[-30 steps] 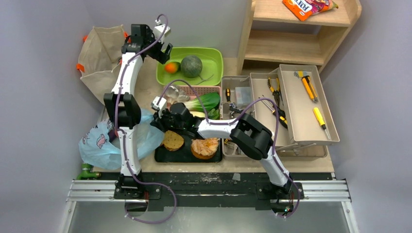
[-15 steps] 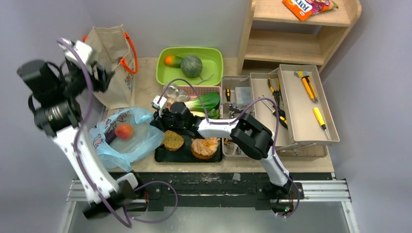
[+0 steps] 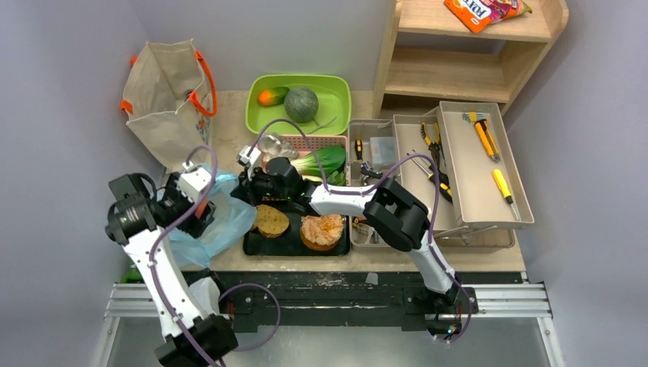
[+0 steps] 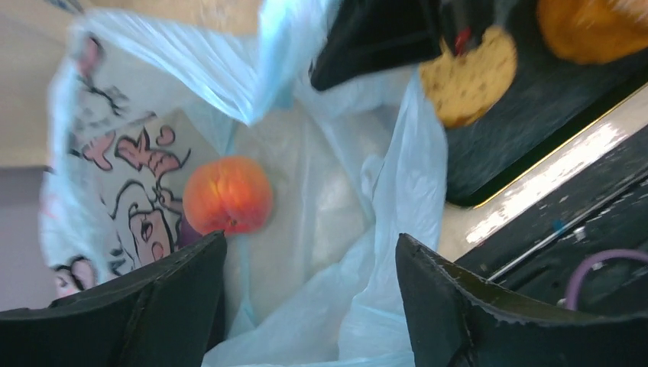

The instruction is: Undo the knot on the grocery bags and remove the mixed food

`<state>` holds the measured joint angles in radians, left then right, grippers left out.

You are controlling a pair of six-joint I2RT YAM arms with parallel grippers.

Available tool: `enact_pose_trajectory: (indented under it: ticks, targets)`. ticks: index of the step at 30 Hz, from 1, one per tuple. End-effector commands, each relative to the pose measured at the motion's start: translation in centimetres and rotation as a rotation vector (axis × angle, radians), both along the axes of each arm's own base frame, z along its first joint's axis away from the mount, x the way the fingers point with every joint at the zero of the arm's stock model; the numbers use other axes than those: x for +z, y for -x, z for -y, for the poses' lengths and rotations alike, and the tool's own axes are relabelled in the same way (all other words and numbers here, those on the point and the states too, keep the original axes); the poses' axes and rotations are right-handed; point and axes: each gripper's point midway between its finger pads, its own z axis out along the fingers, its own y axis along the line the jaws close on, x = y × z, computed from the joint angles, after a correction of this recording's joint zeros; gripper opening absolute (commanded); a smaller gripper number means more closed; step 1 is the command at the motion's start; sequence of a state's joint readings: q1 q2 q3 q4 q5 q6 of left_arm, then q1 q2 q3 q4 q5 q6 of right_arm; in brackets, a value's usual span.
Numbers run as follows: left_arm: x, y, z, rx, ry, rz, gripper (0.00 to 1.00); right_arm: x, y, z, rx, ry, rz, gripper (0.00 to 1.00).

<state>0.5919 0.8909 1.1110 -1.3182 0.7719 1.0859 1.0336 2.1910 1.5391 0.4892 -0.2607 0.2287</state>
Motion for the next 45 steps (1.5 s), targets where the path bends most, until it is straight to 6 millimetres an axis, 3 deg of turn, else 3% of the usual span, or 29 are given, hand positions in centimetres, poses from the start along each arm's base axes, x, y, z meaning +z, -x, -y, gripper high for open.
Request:
enact_pose_trajectory:
  ticks: [1, 8, 12, 23, 30, 34, 39, 42, 45]
  targets:
    - [-2.7, -2.4, -4.6, 0.076, -0.255, 0.11, 0.84, 4.7, 0.5, -0.8, 0.037, -0.093, -0.006, 0.0]
    - [-7.0, -7.0, -9.1, 0.218, -0.3, 0.105, 0.94, 4.0, 0.4, -0.9, 0.035, -0.077, -0.037, 0.0]
    - [-8.3, -8.4, -10.5, 0.218, -0.333, 0.09, 0.95, 3.8, 0.3, -0.9, 0.027, -0.072, -0.052, 0.0]
    - [-15.1, -8.5, -9.8, 0.084, -0.264, -0.092, 1.0, 3.2, -0.7, -1.0, 0.008, -0.051, -0.047, 0.0]
    - [-17.5, -7.9, -8.5, 0.035, -0.204, -0.172, 0.98, 2.7, -0.9, -0.8, 0.0, -0.039, -0.05, 0.0]
    - [-15.1, -7.1, -6.6, 0.005, -0.136, -0.155, 0.75, 2.7, -1.0, -0.7, -0.003, -0.037, -0.043, 0.0]
    - [-11.0, -3.0, -3.1, -0.123, -0.129, -0.103, 0.49, 2.6, -1.4, -0.6, -0.012, -0.037, -0.041, 0.0]
    - [-8.4, -0.4, -0.8, -0.202, -0.13, -0.076, 0.41, 2.4, -1.4, -0.7, -0.008, -0.04, -0.05, 0.0]
    - [-4.5, 1.5, 1.8, -0.257, -0.067, -0.035, 0.4, 2.3, -1.3, -0.7, -0.005, -0.044, -0.062, 0.0]
